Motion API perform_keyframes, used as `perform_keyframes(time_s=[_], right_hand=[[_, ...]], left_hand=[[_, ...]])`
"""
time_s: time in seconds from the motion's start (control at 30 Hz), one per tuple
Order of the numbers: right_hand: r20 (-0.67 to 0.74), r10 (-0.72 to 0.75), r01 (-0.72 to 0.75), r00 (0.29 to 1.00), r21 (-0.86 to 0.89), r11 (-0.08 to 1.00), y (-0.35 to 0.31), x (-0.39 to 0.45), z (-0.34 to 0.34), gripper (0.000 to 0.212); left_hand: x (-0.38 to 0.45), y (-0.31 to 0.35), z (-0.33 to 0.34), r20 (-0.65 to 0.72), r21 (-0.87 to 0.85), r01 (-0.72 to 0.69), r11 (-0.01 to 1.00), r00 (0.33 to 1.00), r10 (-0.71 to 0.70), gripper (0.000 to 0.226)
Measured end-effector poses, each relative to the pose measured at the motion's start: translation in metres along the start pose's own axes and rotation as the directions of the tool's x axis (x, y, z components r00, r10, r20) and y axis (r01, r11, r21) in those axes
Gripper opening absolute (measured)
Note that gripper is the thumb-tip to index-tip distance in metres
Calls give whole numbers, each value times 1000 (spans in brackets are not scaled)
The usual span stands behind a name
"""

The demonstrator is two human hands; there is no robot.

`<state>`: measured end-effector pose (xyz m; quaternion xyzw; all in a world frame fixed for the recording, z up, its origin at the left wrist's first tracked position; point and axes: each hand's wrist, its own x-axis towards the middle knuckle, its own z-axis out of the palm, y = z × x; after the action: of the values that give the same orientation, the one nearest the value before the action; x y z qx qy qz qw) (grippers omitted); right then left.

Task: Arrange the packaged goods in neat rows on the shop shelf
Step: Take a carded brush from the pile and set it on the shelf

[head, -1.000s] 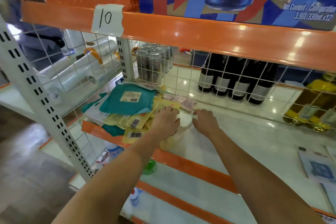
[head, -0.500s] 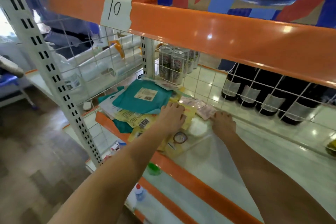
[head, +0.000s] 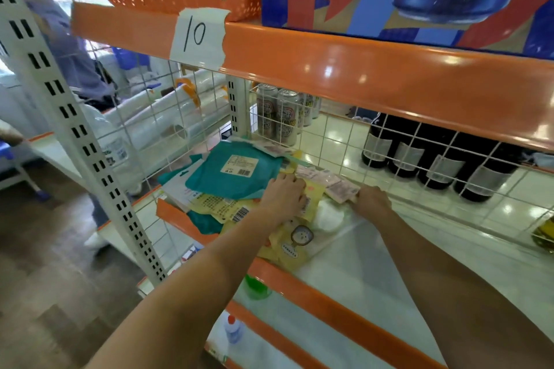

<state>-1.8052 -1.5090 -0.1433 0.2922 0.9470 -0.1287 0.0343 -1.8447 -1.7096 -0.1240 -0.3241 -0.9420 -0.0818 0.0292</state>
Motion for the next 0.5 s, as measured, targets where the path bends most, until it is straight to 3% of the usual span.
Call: perform_keyframes(time_s=[0.3,0.5], right_hand=[[27,32,-36,999,181,983,-9,-22,-14,41],[44,75,-85,996,318,944,-8,-46,-23,27]], left_hand=[[-6,-8,0,14,-13,-56,998,998,56,39],[-8,-3,-1,11,-10,-111,994,994,111,38]])
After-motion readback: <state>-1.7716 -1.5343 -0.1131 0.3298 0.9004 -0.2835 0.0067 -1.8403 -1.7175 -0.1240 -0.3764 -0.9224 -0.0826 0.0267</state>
